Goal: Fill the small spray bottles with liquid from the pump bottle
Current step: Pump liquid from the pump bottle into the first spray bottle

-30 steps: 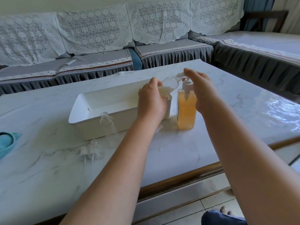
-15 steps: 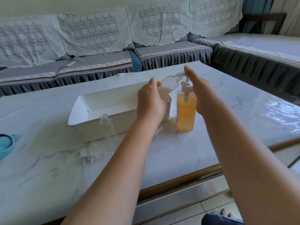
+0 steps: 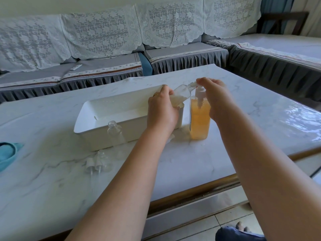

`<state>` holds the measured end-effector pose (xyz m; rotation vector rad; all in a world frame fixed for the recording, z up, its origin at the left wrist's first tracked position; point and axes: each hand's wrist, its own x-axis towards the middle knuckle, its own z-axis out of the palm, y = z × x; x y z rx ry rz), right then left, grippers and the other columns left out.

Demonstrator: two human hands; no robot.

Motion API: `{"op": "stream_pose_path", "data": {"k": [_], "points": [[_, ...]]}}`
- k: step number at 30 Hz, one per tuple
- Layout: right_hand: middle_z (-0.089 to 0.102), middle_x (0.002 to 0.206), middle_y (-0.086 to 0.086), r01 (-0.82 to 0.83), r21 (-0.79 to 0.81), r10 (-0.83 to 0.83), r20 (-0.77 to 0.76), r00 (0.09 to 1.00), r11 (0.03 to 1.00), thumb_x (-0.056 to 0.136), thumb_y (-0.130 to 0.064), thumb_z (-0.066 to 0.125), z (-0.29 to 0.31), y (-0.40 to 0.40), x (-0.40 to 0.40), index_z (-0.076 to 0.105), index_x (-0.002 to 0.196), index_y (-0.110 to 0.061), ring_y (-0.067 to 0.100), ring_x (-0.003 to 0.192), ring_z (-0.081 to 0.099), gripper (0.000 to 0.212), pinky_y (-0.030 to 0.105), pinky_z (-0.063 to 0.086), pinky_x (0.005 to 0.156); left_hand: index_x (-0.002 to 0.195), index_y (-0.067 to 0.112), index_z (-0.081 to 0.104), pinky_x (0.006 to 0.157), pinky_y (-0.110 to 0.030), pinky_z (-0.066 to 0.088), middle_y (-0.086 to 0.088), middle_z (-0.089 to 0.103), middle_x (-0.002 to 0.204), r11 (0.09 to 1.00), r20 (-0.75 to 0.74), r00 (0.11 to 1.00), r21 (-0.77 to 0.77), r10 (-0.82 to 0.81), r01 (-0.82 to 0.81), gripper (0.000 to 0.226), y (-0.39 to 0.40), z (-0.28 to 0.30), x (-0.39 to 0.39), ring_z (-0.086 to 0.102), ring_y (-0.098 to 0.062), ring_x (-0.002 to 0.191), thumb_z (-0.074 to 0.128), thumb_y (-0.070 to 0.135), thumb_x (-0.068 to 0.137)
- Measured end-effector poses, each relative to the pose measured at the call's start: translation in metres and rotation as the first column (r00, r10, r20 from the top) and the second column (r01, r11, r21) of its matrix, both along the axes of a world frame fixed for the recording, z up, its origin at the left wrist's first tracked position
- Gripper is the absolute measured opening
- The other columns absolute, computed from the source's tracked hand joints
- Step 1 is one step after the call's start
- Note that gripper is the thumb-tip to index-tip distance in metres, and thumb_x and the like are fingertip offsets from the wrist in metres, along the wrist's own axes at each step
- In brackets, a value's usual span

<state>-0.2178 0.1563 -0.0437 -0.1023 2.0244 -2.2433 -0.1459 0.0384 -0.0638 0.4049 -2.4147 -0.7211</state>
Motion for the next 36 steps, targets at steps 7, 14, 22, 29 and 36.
{"op": "stream_pose_path", "data": {"k": [7, 14, 22, 29, 36], "points": [[0.065, 0.103, 0.004, -0.09, 0.015, 0.09, 0.021, 0.996, 0.996, 0.086, -0.049, 0.067, -0.0017, 0.0056, -0.0031, 0.064, 0.107, -0.019, 0.017, 0.096, 0.06, 0.037, 0.043, 0.043, 0.104, 0.115, 0.018, 0.051, 0.081, -0.027, 0.041, -0.004, 0.059, 0.117, 1.0, -0.015, 1.0, 0.012, -0.003, 0.003, 0.035, 0.0018, 0.0023, -0.0004, 0.052, -0.025, 0.111, 0.068, 0.014, 0.085], [0.068, 0.112, 0.009, -0.083, 0.02, 0.083, 0.008, 0.997, 0.996, 0.066, -0.075, 0.067, -0.0055, 0.0029, -0.0049, 0.064, 0.116, -0.019, 0.024, 0.107, 0.062, 0.075, 0.036, 0.046, 0.094, 0.117, 0.017, 0.051, 0.084, -0.027, 0.039, -0.003, 0.06, 0.12, 1.0, -0.032, 0.999, 0.025, -0.003, 0.004, 0.037, 0.0022, 0.0041, -0.0008, 0.052, -0.025, 0.113, 0.069, 0.017, 0.085], [0.067, 0.111, 0.008, -0.09, 0.024, 0.09, 0.003, 0.996, 0.996, 0.082, -0.063, 0.064, -0.0037, 0.0043, -0.0051, 0.063, 0.118, -0.018, 0.019, 0.103, 0.06, 0.058, 0.034, 0.045, 0.088, 0.116, 0.018, 0.051, 0.084, -0.028, 0.041, -0.003, 0.06, 0.119, 1.0, -0.031, 1.0, 0.027, -0.004, 0.005, 0.035, 0.0025, 0.0037, -0.0014, 0.052, -0.025, 0.113, 0.069, 0.017, 0.085], [0.061, 0.101, 0.0, 0.03, -0.08, -0.033, -0.028, 0.999, 0.996, 0.089, -0.031, 0.069, -0.0065, -0.001, -0.0042, 0.053, 0.127, -0.015, 0.006, 0.078, 0.058, 0.043, 0.018, 0.044, 0.059, 0.114, 0.018, 0.052, 0.081, -0.029, 0.043, -0.006, 0.06, 0.117, 1.0, 0.003, 1.0, 0.014, -0.003, 0.003, 0.034, 0.0007, 0.0004, -0.0001, 0.052, -0.026, 0.11, 0.068, 0.013, 0.085], [0.063, 0.095, 0.001, -0.042, -0.004, 0.042, -0.049, 0.998, 0.999, 0.091, -0.046, 0.063, -0.0039, 0.0029, -0.0003, 0.058, 0.121, -0.012, 0.007, 0.077, 0.056, 0.046, 0.02, 0.043, 0.06, 0.116, 0.018, 0.051, 0.083, -0.03, 0.043, -0.005, 0.06, 0.118, 1.0, -0.019, 1.0, 0.025, -0.009, 0.01, 0.035, 0.0018, 0.0019, -0.0003, 0.052, -0.027, 0.11, 0.068, 0.014, 0.085]]}}
